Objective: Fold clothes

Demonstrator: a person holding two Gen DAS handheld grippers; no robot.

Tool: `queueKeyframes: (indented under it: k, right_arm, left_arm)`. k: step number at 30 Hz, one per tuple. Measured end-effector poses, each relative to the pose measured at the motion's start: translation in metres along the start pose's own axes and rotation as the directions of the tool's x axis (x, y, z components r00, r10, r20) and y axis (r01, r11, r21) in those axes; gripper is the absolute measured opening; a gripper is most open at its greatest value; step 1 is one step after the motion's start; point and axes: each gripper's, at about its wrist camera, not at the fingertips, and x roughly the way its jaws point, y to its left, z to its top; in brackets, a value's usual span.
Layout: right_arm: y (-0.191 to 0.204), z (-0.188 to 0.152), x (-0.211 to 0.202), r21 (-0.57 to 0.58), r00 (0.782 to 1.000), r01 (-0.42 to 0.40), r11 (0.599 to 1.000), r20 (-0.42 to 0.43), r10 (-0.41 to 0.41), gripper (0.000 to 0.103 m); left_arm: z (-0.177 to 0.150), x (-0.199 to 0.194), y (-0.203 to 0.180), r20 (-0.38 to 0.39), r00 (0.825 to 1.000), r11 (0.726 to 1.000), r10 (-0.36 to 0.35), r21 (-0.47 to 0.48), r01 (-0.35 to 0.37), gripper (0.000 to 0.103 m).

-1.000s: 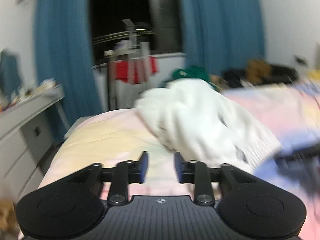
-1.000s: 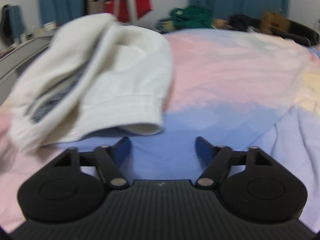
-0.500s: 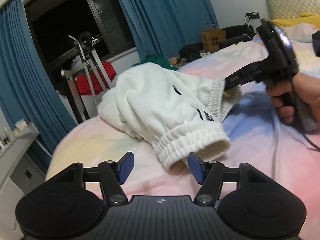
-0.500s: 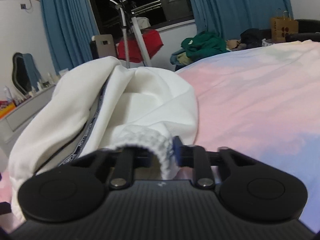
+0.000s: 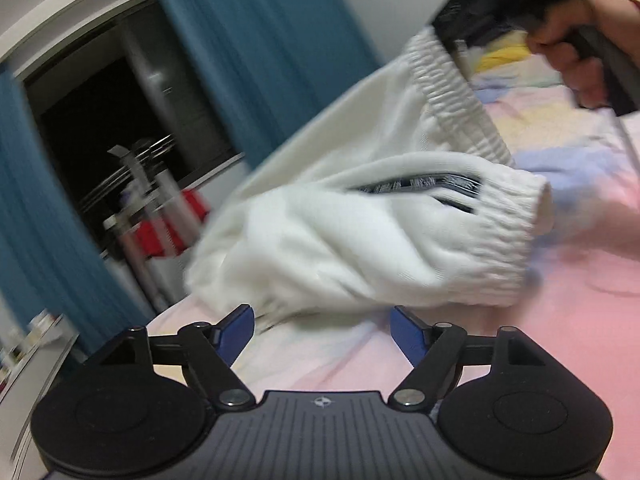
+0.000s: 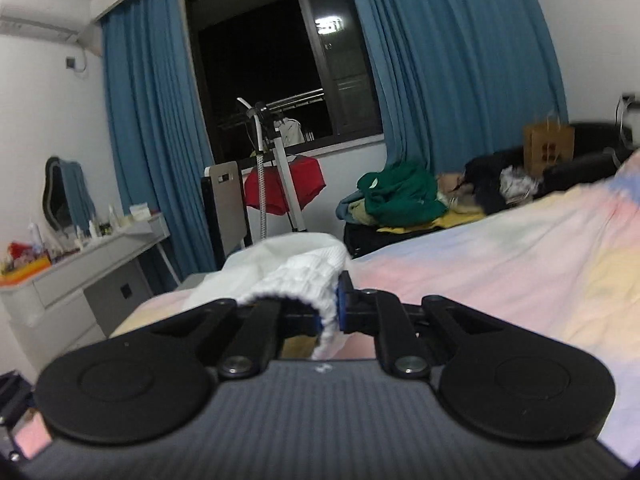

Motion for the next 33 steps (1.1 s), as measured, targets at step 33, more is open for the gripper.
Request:
queueKeyframes:
  k: [33]
  right_arm:
    - [-0.068, -0.042, 0.034, 0.171, 0.955, 0.173, 0.970, -0.270, -0.123, 0.014]
  left_arm:
    - [0.042, 0.019, -0.015, -0.017, 0.906, 0.832, 0.422, -0.389, -0.395, 0.089]
